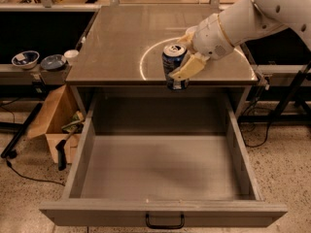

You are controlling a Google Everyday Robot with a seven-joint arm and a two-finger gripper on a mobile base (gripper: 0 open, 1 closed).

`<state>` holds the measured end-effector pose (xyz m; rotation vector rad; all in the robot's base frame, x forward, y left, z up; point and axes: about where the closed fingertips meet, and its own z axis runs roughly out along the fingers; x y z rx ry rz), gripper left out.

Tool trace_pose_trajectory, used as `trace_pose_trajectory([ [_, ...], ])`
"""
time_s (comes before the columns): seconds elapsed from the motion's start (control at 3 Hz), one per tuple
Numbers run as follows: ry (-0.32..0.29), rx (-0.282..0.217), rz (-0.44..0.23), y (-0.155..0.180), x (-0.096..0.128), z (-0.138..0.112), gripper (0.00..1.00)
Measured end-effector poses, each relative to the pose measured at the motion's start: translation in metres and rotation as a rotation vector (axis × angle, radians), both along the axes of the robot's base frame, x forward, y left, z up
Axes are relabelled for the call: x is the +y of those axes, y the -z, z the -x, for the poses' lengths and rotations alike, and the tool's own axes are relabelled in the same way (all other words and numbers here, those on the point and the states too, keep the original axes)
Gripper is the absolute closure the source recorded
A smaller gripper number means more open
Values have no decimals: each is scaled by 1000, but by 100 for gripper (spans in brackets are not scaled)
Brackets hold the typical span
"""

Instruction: Place pepsi can into top drawer

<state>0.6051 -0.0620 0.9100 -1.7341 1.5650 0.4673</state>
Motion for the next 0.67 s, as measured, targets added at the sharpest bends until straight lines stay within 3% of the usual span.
trace_pose_trajectory([
  [0.33,8,11,-18,17,-3,9,100],
  [0.67,16,58,-38,42,-14,32,100],
])
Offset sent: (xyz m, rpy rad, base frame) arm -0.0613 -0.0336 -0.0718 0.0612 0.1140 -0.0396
